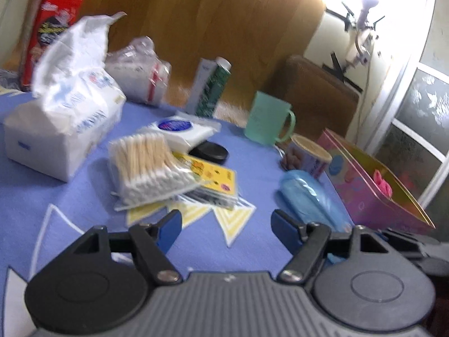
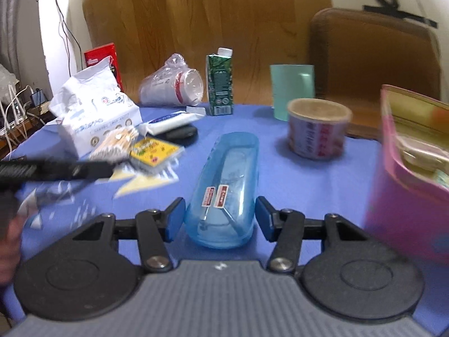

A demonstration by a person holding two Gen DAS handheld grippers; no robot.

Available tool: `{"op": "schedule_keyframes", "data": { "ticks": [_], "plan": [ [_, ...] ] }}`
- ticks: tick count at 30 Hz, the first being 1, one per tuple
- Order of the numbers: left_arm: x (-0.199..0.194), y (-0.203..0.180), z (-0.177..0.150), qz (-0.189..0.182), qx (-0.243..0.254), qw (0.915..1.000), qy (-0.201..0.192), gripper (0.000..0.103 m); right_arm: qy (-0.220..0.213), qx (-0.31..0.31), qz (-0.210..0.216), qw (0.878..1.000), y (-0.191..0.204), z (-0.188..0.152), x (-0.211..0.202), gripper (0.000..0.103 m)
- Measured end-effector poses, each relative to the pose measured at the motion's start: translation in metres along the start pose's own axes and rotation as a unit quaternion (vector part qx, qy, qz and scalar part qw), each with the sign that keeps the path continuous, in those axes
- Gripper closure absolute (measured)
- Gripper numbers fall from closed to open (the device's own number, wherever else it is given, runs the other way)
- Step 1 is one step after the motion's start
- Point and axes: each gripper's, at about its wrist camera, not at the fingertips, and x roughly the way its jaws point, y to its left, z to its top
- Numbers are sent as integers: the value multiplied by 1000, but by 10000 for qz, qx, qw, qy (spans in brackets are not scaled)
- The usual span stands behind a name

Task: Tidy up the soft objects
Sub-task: 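Grasp the clear blue toothbrush case with the right gripper, then lower the blue case with the right gripper into the pink tin and release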

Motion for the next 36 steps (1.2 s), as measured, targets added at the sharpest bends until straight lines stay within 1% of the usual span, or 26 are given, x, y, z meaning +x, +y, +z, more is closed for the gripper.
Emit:
{"op": "schedule_keyframes", "data": {
  "ticks": [2, 3, 6, 8, 10, 12, 14, 15, 16, 18, 20, 21, 23, 25, 28, 29, 31, 36],
  "plan": [
    [4, -12, -1, -77, 149, 9998, 86, 30, -35, 46, 16, 10000, -4, -12, -15, 46],
    [7, -20, -1, -211, 167, 9995, 167, 30, -69, 87, 37, 9999, -6, -18, -22, 45],
    [20, -46, 2, -734, 141, 9961, 459, 21, -8, 76, -1, 10000, -7, -27, -29, 44],
    [29, -67, 4, -973, 280, 9932, 583, 19, -12, 20, -28, 10000, -5, -30, -29, 43],
    [40, -87, 5, -1110, 430, 9899, 771, 19, -34, -49, 6, 10000, -6, -30, -28, 43],
    [52, -99, 4, -1153, 468, 9874, 979, 19, -39, -120, 40, 9999, -6, -31, -26, 42],
    [64, -106, 1, -1142, 465, 9855, 1164, 23, -26, -219, 26, 9998, -5, -33, -24, 43],
    [71, -108, -2, -1147, 442, 9841, 1279, 31, -32, -260, 30, 9997, -6, -34, -23, 43],
    [75, -109, -4, -1222, 384, 9828, 1332, 34, -49, -276, 33, 9996, -6, -35, -23, 45],
    [74, -115, -5, -1155, 436, 9842, 1268, 34, -103, -329, 48, 9994, -7, -36, -24, 46],
    [70, -121, -1, -1162, 523, 9850, 1167, 34, -213, -374, -1, 9991, -7, -38, -27, 46],
    [65, -124, 2, -1206, 539, 9855, 1067, 35, -337, -392, -7, 9987, -9, -38, -30, 46],
    [58, -135, 13, -1339, 658, 9854, 826, 36, -721, -415, -67, 9965, -11, -35, -41, 46],
    [55, -153, 24, -1457, 843, 9838, 612, 36, -1070, -450, -220, 9930, -13, -30, -51, 46],
    [63, -183, 37, -1606, 1159, 9792, 435, 36, -1482, -502, -599, 9859, -23, -21, -62, 46],
    [68, -194, 41, -1669, 1257, 9770, 418, 36, -1523, -560, -688, 9843, -28, -18, -65, 46],
    [82, -217, 44, -1810, 1438, 9721, 409, 36, -1617, -474, -939, 9812, -42, -12, -70, 46],
    [124, -273, 42, -2107, 1742, 9599, 618, 36, -1625, -159, -1516, 9749, -87, -4, -79, 46]
  ]
}}
